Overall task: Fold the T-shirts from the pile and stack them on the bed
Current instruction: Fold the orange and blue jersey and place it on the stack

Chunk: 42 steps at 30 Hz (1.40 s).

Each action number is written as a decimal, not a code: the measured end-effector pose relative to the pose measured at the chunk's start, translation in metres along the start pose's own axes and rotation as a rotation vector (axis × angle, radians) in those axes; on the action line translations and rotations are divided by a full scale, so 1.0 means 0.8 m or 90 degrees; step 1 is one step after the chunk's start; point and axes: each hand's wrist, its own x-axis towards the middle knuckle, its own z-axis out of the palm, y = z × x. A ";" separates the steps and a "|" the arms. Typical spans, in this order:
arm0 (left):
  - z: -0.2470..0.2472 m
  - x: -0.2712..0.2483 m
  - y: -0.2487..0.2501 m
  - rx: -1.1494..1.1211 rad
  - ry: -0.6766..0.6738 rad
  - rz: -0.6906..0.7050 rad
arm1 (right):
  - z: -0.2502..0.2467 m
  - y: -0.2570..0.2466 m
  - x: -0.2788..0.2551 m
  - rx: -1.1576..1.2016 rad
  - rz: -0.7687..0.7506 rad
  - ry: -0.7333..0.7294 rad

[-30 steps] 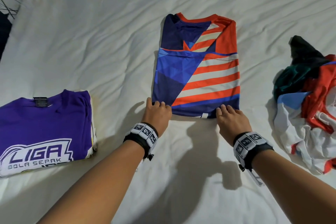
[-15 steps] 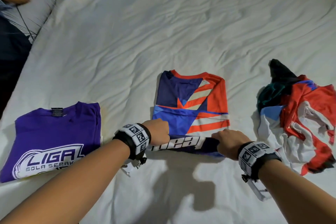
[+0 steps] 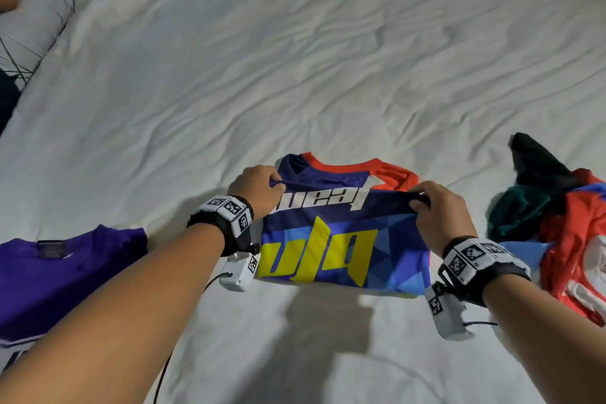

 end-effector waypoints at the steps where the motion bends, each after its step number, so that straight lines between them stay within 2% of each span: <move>1: 0.003 0.013 -0.002 -0.022 0.014 -0.001 | 0.004 0.005 0.014 0.011 0.010 0.001; 8: 0.022 0.083 -0.005 -0.080 0.106 -0.020 | 0.020 0.009 0.088 0.076 0.090 0.053; 14: 0.034 0.096 0.003 -0.105 0.139 -0.015 | 0.035 0.015 0.109 0.080 0.131 0.078; 16: 0.042 0.078 0.011 -0.004 0.176 -0.008 | 0.041 0.010 0.096 -0.049 0.102 0.110; 18: 0.060 0.045 0.025 0.139 0.217 0.061 | 0.058 -0.003 0.071 -0.129 0.011 0.147; 19: 0.073 0.026 0.036 0.187 0.208 0.114 | 0.071 -0.011 0.054 -0.158 -0.058 0.137; 21: 0.109 -0.003 0.052 0.277 0.107 0.209 | 0.109 -0.017 0.019 -0.239 -0.187 0.032; 23: 0.141 -0.008 0.052 0.324 0.004 0.246 | 0.141 -0.014 0.001 -0.299 -0.233 -0.080; 26: 0.154 0.016 0.032 0.293 0.034 0.229 | 0.153 -0.001 0.010 -0.320 -0.189 -0.101; 31: 0.144 0.035 0.003 0.265 0.096 0.128 | 0.134 0.030 0.031 -0.331 -0.126 -0.065; 35: 0.131 0.040 -0.022 0.255 0.124 0.022 | 0.115 0.052 0.036 -0.323 0.018 -0.066; 37: 0.127 0.031 -0.015 0.238 0.160 -0.009 | 0.112 0.039 0.031 -0.298 0.084 -0.030; 39: 0.139 0.006 0.012 0.215 0.187 0.048 | 0.122 0.009 0.016 -0.271 0.040 0.017; 42: 0.183 -0.039 0.041 0.235 0.104 0.155 | 0.159 -0.023 -0.019 -0.252 -0.100 -0.019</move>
